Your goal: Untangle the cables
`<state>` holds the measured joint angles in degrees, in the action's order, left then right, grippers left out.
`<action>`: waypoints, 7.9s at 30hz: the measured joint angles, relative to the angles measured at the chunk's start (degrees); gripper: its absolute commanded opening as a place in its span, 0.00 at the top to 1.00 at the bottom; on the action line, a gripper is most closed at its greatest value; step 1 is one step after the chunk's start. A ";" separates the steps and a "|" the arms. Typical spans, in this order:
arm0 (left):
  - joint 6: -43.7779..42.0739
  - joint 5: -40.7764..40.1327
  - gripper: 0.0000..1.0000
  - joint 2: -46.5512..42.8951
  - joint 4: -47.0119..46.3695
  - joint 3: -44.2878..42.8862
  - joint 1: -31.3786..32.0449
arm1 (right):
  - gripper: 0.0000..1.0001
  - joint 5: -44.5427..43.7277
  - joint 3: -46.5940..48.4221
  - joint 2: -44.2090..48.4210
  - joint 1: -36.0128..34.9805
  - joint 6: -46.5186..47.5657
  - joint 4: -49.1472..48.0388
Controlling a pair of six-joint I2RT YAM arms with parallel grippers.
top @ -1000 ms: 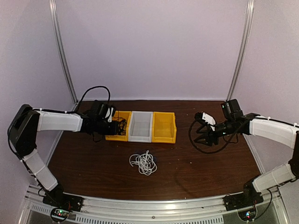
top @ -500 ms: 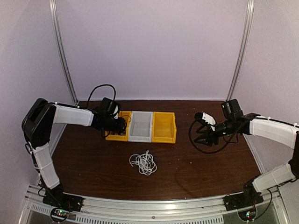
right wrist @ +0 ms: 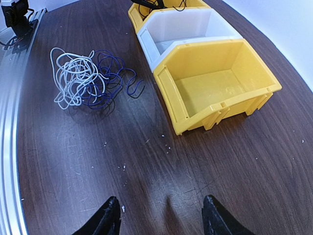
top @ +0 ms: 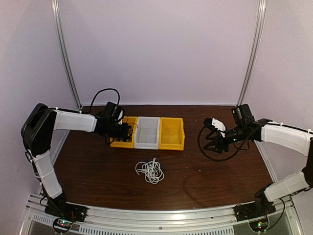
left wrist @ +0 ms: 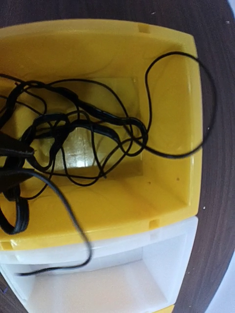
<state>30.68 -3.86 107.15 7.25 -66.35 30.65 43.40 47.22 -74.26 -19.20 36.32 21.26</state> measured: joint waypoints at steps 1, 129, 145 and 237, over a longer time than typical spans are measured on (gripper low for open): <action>0.00 -0.02 0.75 -0.74 0.57 0.09 0.00 | 0.43 0.00 0.00 0.00 0.00 0.00 0.00; -14.69 9.14 0.40 -35.06 8.79 15.76 -3.80 | 0.80 -23.61 36.11 -35.58 -35.71 8.87 10.12; -15.98 20.87 0.40 -47.67 -8.98 26.80 2.34 | 1.00 -12.90 43.17 -32.04 -35.69 2.08 13.29; -15.13 7.43 0.90 -10.43 -54.58 32.81 29.68 | 1.00 5.75 67.10 -19.80 -25.27 -9.03 21.77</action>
<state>15.55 3.57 96.73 -47.33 -33.54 60.34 49.15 114.32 -94.06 -44.47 27.29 43.03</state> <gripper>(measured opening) 0.107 0.011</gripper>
